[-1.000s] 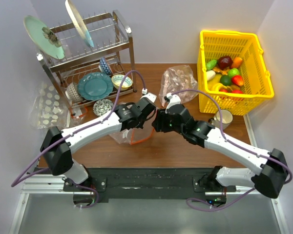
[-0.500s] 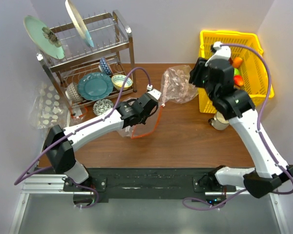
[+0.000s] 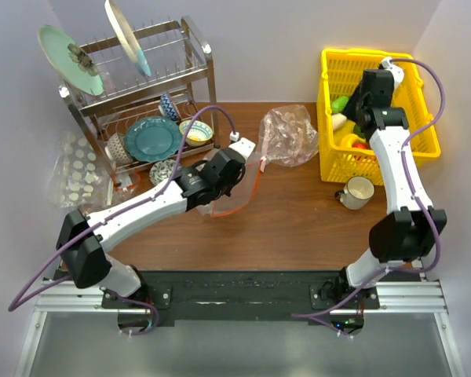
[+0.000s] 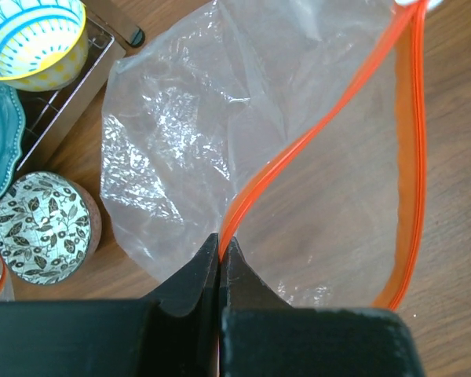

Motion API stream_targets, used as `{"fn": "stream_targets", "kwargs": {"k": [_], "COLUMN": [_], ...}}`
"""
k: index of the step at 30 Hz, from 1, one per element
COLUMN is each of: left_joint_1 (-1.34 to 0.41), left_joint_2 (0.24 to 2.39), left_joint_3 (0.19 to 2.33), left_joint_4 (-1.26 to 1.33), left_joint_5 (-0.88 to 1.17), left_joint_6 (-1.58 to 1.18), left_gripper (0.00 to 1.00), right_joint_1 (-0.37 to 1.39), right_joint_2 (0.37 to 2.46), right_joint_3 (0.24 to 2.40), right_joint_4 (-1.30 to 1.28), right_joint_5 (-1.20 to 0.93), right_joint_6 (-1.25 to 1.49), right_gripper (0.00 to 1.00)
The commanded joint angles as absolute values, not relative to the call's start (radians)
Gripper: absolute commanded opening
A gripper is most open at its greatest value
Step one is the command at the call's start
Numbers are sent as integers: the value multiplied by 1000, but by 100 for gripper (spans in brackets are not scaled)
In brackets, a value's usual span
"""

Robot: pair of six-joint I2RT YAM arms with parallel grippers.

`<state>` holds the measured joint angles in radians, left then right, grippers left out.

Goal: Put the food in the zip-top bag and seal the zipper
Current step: Pick up the fake fruit from the bin.

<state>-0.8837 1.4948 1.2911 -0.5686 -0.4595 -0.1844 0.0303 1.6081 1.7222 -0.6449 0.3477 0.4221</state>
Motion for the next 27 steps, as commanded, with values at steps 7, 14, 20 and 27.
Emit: {"fn": "stream_targets", "kwargs": {"k": [7,14,20,27], "left_joint_1": [-865,-850,-838,-836], "left_joint_2": [1413,1399,1390,1394], "left_joint_3": [1187,1167,1160,1155], "left_joint_4": [-420,-403,-397,-400], "left_joint_5": [-407,-353,-354,-379], "left_joint_6": [-147,-144,-149,-147], "left_gripper": [0,0,0,0], "right_joint_1": [-60,-61,-66,-71], "right_joint_2": [1871,2000,2089,2166], "right_joint_3": [1828,1818,1805,1816], "right_joint_4": [-712,-701,-673,-655], "right_joint_5": [245,272,293,336], "right_joint_6": [344,322,330,339], "right_gripper": [59,86,81,72]}}
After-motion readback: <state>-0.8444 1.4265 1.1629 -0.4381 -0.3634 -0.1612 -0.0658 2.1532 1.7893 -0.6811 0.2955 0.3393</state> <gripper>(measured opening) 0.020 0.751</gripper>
